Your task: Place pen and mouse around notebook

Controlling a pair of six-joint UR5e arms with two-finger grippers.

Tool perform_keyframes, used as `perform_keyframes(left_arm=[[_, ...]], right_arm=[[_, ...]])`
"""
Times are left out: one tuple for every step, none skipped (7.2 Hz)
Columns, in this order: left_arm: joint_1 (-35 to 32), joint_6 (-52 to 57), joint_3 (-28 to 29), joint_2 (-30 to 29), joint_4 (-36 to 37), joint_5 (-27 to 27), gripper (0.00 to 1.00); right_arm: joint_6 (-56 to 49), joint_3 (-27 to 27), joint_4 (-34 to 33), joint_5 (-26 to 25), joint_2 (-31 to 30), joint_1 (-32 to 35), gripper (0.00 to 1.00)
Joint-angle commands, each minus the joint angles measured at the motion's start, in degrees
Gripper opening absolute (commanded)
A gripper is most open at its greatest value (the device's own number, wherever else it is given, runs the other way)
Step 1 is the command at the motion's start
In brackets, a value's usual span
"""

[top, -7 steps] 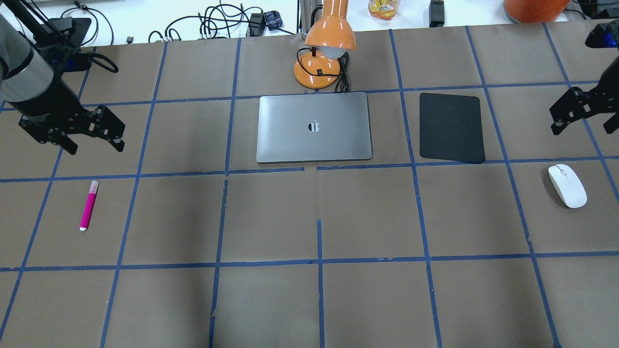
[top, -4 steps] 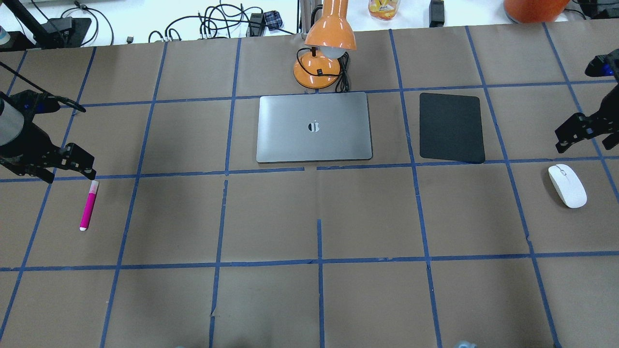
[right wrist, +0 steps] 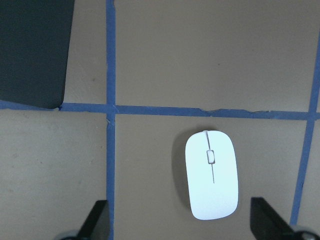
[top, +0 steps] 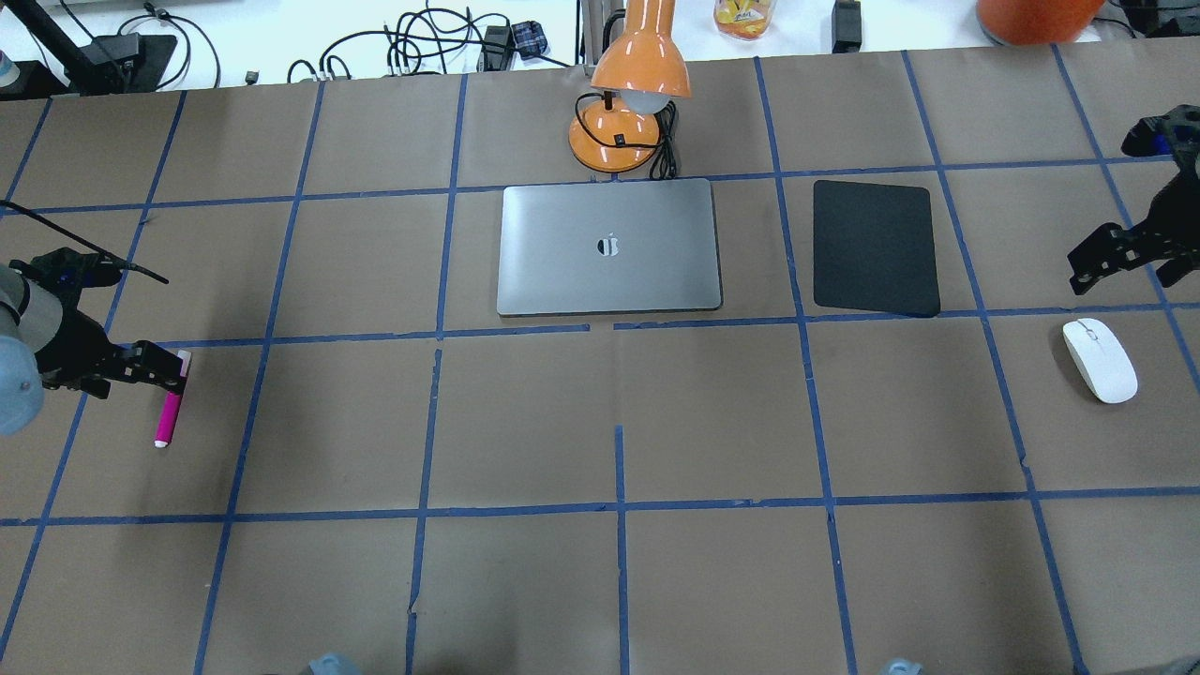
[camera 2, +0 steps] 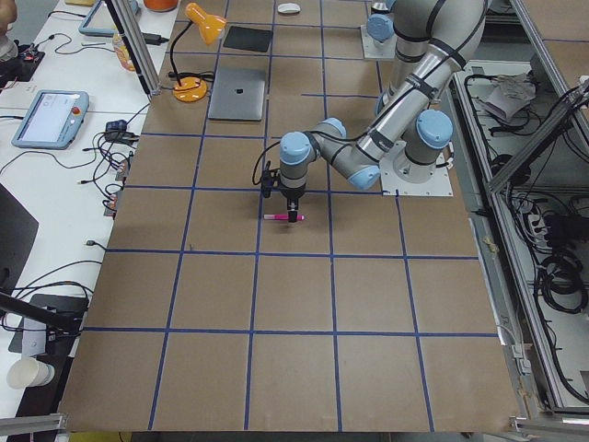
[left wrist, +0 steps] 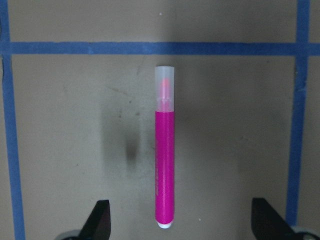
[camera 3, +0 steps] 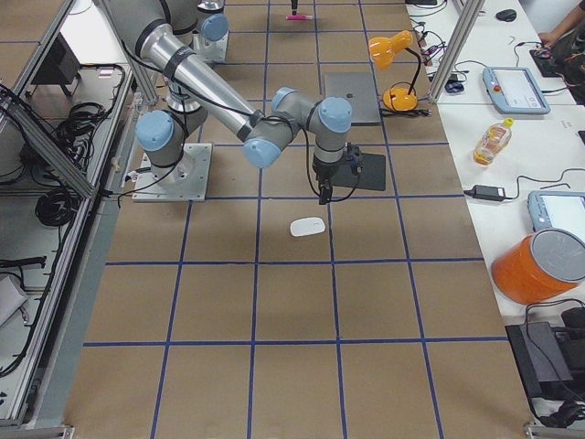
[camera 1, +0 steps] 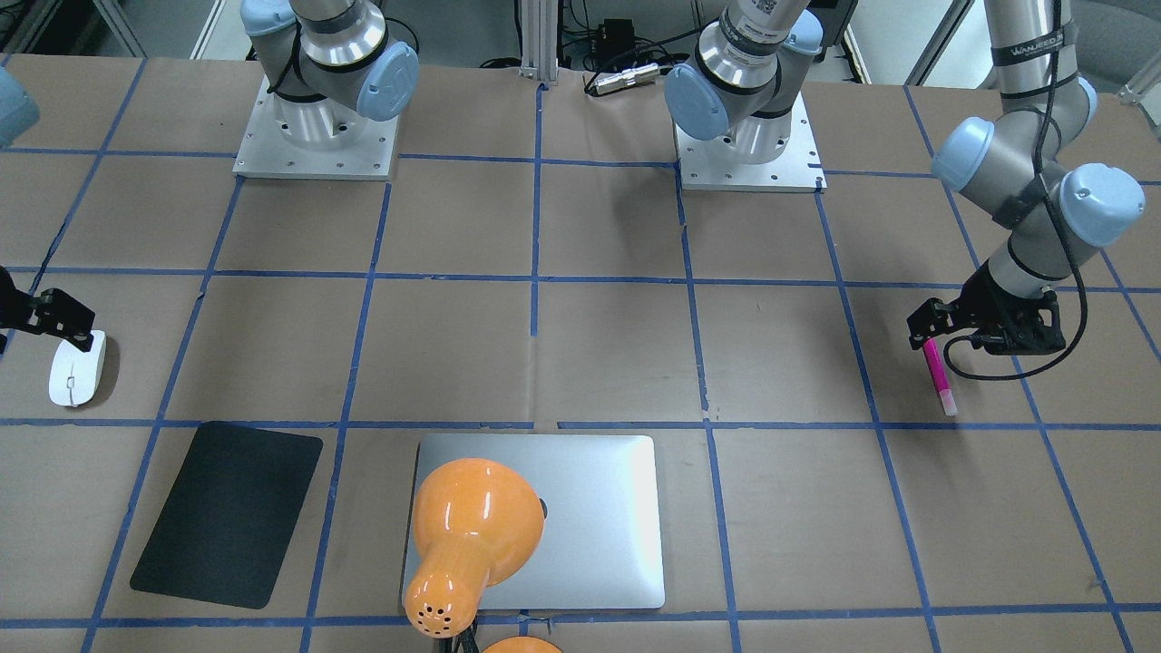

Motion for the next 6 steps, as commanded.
perform_keyframes(left_arm=[[0.36, 0.79, -0.39, -2.74, 3.09, 0.35, 0.84], [0.27, 0.61, -0.65, -2.74, 3.09, 0.44, 0.57], [0.36, 0.61, -0.57, -2.74, 3.18, 0.27, 0.28], [0.36, 0.61, -0.57, -2.83, 3.18, 0.09, 0.15], [0.36, 0.52, -0.48, -2.91, 3.09, 0.09, 0.06], [0.36, 0.43, -0.13, -2.91, 3.09, 0.18, 0.0]], right_arm=[[-7.75, 0.45, -3.88, -0.11, 0.7, -1.4, 1.0], [-8.76, 0.81, -3.81, -0.12, 0.7, -2.71, 1.0], [-8.78, 0.9, -3.9, 0.58, 0.7, -4.81, 1.0], [-8.86, 2.47, -3.98, 0.5, 2.7, -5.88, 1.0], [-8.52, 3.09, -3.9, 0.41, 3.16, -6.41, 1.0], [-8.34, 3.36, -3.9, 0.93, 4.47, -6.42, 1.0]])
